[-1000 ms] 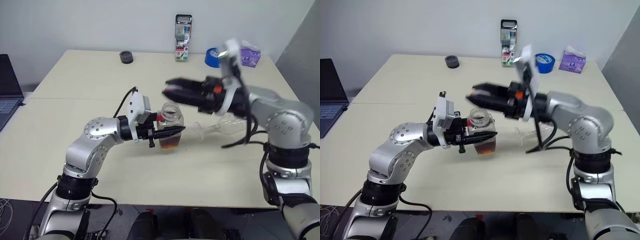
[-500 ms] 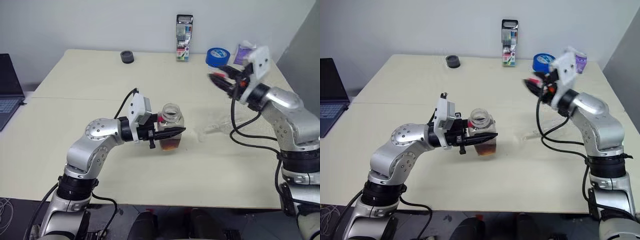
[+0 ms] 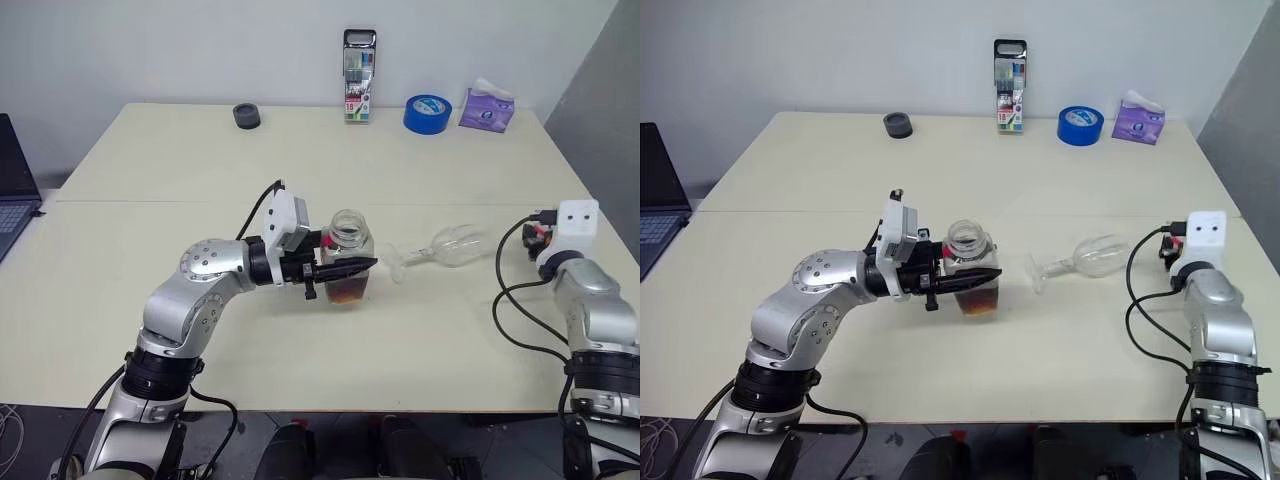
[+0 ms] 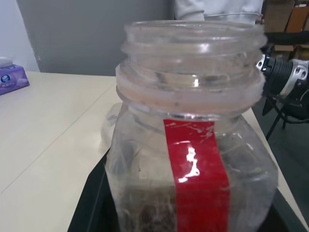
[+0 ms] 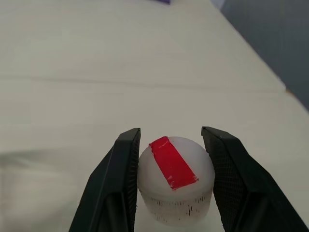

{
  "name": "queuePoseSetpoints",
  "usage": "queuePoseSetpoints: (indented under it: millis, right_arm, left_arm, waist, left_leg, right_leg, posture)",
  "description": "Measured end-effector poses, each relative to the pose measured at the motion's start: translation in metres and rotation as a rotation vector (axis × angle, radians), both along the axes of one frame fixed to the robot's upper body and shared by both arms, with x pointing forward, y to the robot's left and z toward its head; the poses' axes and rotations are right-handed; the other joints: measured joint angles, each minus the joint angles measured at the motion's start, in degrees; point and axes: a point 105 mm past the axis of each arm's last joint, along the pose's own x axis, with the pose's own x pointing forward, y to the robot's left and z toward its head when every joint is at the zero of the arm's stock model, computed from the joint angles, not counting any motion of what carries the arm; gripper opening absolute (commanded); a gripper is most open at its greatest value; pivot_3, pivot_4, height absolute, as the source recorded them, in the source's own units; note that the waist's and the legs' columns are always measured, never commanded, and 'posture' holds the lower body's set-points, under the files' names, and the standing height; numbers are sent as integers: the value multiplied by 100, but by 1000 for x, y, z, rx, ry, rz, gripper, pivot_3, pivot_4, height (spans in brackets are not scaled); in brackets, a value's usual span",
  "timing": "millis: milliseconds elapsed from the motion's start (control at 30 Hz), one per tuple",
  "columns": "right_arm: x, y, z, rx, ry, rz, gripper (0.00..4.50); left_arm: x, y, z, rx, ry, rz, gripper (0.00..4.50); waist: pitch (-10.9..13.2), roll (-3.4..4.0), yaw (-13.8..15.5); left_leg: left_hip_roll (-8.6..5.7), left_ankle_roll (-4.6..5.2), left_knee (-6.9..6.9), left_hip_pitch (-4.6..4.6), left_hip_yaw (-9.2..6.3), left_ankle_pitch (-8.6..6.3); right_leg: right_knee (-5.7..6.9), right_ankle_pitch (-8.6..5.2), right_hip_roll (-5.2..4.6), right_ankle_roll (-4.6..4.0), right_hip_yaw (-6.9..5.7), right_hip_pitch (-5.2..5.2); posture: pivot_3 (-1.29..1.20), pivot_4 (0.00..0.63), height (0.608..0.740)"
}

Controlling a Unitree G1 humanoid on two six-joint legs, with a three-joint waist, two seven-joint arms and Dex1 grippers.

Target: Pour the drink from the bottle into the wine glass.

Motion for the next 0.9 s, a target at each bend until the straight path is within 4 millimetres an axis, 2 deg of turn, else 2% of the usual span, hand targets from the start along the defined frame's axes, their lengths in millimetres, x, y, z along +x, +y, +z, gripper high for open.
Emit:
queuePoseSetpoints:
  millis: [100, 167, 267, 433, 733, 800, 900]
  right_arm:
    - [-2, 10, -27, 56, 47, -24, 1801]
    - [-2, 8, -26, 51, 40, -47, 1801]
    - [-3, 7, -28, 54, 42, -85, 2638]
    - [-6, 3, -30, 52, 58, -114, 4350]
    - [-1, 11, -24, 77, 49, -66, 4433]
    - [3, 20, -12, 76, 17, -11, 4433]
    - [10, 28, 21, 40, -63, 51, 4433]
  left_arm:
    - [0, 0, 0, 0, 0, 1, 1744]
    - [0, 0, 0, 1, -1, 3, 1744]
    - [1, 1, 0, 6, -2, 9, 1744]
    - [1, 2, 0, 8, -3, 12, 1744]
    - [1, 2, 0, 7, -3, 15, 1744]
    - [2, 3, 1, 4, -5, 24, 1744]
    - [5, 7, 4, -4, -14, 54, 1744]
  waist:
    - [0, 0, 14]
    - [-2, 0, 15]
    - [-2, 0, 22]
    - [-3, 0, 12]
    - [-2, 1, 4]
    - [1, 5, 3]
    - [2, 7, 2]
  left_leg:
    - [-2, 0, 1, -3, 0, 0]
    - [-3, 0, 4, 0, 1, 0]
    - [-4, 0, 7, 0, -2, 0]
    - [-3, 2, 4, 2, -1, -1]
    - [-3, 5, 4, 2, 0, -3]
    - [-3, 8, 4, 0, 0, -5]
    - [-3, 9, 4, 0, -1, -5]
  right_leg:
    - [-2, 0, -2, 0, 0, 0]
    - [-3, 0, -2, 0, 3, 4]
    - [-2, 0, -2, 1, 1, 5]
    - [-2, 0, 0, 1, 2, 5]
    - [0, 0, 1, 1, 4, 4]
    - [0, 0, 1, 1, 5, 1]
    - [0, 0, 1, 1, 4, 0]
  posture:
    - [0, 150, 740]
    - [0, 150, 740]
    - [0, 150, 740]
    - [0, 150, 740]
    - [0, 150, 740]
    - [0, 150, 740]
    - [0, 150, 740]
